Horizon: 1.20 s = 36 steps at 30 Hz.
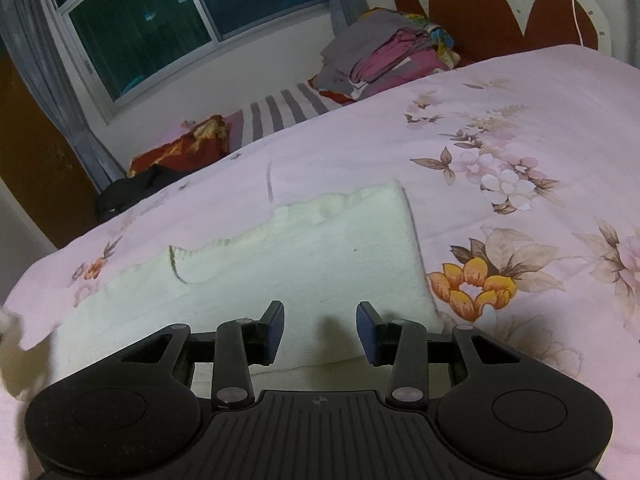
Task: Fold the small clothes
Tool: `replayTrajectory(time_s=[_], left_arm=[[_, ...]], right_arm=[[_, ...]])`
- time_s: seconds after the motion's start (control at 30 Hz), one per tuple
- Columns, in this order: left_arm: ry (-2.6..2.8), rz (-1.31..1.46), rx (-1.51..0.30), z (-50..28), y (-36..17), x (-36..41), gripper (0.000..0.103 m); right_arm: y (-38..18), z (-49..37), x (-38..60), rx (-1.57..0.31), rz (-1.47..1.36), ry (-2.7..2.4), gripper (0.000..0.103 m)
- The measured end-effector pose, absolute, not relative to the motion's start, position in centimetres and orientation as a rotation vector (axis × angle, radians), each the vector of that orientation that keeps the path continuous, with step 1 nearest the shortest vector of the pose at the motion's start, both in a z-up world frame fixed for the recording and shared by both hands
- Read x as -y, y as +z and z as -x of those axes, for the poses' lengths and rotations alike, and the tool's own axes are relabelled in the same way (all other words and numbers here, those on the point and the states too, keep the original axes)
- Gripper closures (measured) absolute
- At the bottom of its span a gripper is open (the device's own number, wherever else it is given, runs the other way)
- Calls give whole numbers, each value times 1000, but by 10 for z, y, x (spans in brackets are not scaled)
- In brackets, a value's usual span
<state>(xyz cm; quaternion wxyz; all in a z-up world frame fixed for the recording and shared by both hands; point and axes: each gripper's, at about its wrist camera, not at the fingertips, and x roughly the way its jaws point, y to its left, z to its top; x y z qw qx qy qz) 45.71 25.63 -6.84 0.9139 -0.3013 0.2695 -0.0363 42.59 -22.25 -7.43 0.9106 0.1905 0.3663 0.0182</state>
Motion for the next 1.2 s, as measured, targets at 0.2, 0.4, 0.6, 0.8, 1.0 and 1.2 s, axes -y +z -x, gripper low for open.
replayTrajectory(time_s=[0.2, 0.4, 0.6, 0.8, 1.0, 1.2], left_arm=[[-258, 481, -679, -495, -78, -121, 99], [-367, 362, -757, -488, -105, -14, 99], [-426, 293, -812, -498, -129, 37, 69], [-289, 238, -699, -445, -102, -14, 48], [-2, 272, -727, -407, -108, -125, 55], [3, 436, -762, -414, -124, -165, 55]], right_arm=[[-69, -420, 244, -733, -433, 37, 62], [-70, -409, 276, -726, -480, 27, 62], [-69, -400, 303, -718, -516, -5, 62], [-62, -403, 304, -676, -519, 46, 28], [-73, -428, 262, -729, -532, 217, 34], [-99, -455, 215, -835, -527, 268, 46]])
